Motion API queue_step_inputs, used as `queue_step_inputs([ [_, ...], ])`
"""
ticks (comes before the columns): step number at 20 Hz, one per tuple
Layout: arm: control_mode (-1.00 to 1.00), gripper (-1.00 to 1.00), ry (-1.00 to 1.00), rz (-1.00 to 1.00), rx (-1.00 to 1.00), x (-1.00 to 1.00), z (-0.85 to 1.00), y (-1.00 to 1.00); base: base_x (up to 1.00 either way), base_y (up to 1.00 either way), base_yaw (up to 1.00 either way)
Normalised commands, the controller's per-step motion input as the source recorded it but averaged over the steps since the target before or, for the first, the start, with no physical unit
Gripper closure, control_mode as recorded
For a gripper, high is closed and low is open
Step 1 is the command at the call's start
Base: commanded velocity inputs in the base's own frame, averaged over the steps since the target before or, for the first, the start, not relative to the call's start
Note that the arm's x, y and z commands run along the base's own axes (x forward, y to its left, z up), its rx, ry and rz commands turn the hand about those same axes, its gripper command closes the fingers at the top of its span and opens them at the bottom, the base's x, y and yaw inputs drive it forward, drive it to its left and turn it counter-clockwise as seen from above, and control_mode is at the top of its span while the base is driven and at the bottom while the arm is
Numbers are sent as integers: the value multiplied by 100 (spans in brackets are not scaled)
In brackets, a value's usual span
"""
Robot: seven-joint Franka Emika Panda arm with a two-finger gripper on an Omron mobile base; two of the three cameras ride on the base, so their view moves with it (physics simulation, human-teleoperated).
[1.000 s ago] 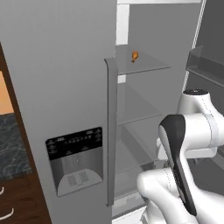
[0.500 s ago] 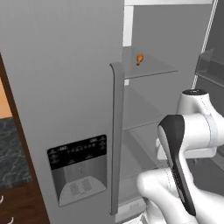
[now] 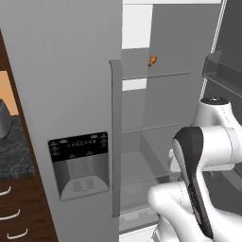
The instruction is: Place one bell pepper and one chicken drumstick in each tupperware on the nearby counter, to pack two identical lunches.
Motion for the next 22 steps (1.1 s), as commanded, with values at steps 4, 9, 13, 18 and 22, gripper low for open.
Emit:
queue_step_inputs([
  [4, -100, -100, -22, 8, -1, 2, 24, 0, 0, 0, 0],
  [9, -100, -100, -37, 13, -3, 75, 61, 0, 0, 0, 0],
  [13, -100, -100, -30, 8, 0, 100, 88, 0, 0, 0, 0],
  [18, -100, -100, -17, 1, 0, 100, 98, 0, 0, 0, 0],
  [22, -100, -100, -6, 0, 0, 100, 100, 0, 0, 0, 0],
])
